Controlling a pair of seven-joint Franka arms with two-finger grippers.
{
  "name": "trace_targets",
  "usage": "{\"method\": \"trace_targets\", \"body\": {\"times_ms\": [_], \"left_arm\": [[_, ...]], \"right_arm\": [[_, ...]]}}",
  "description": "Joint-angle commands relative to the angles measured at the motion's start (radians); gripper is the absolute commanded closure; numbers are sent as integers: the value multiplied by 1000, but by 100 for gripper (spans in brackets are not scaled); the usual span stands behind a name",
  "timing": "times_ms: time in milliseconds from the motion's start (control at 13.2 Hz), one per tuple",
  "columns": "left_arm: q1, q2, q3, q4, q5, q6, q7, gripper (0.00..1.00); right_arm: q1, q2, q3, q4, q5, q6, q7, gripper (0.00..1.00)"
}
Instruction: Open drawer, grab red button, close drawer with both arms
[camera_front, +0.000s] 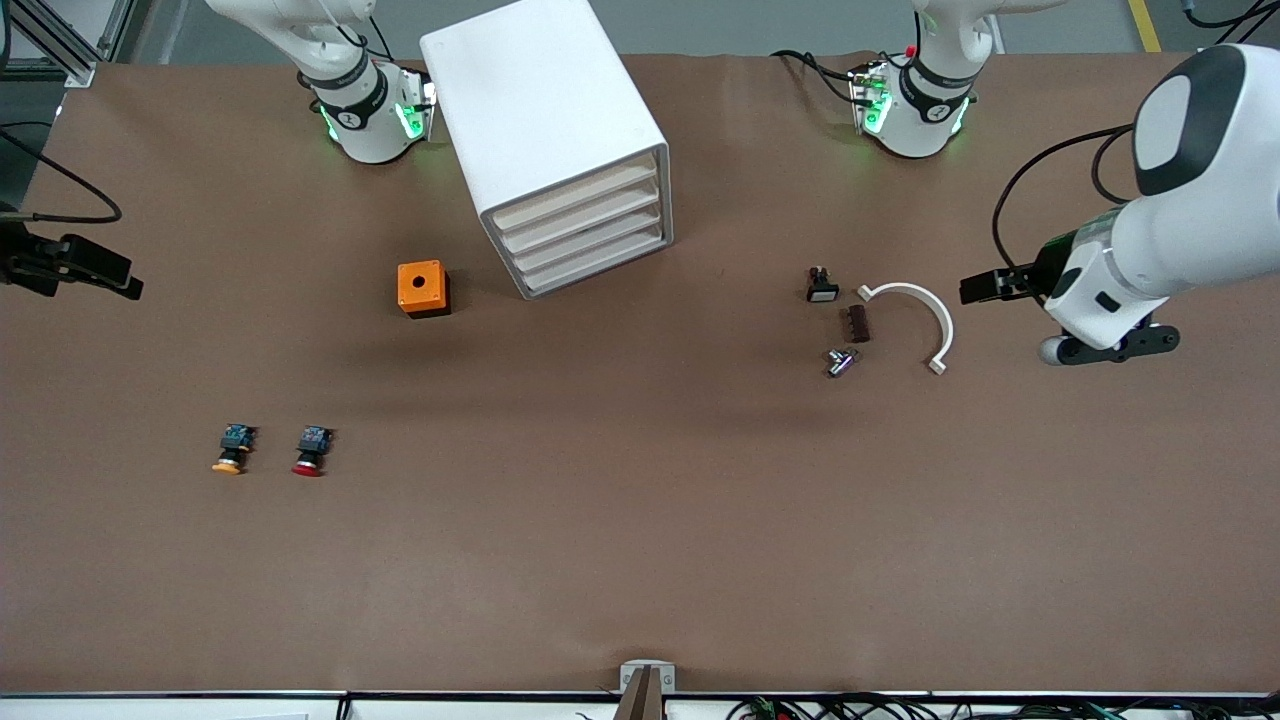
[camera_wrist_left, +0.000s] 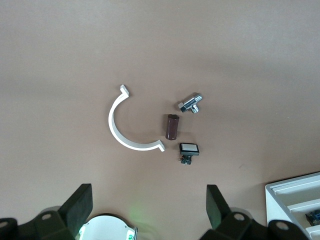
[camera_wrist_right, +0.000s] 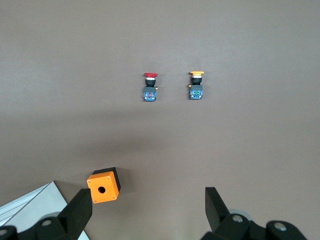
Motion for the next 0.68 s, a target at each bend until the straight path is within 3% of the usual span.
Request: {"method": "trace_targets", "body": {"times_ms": [0, 453, 604], "left_arm": [[6, 16, -5, 22, 21, -27, 14, 0], [87, -17, -6, 6, 94, 22, 171, 0], [120, -77, -6, -64, 92, 81, 222, 0]], "right_arm": [[-15, -3, 13, 12, 4, -26, -13, 0], [-26, -45, 13, 0, 7, -75, -8, 0], [-25, -60, 16, -2, 5, -79, -7, 0]]}}
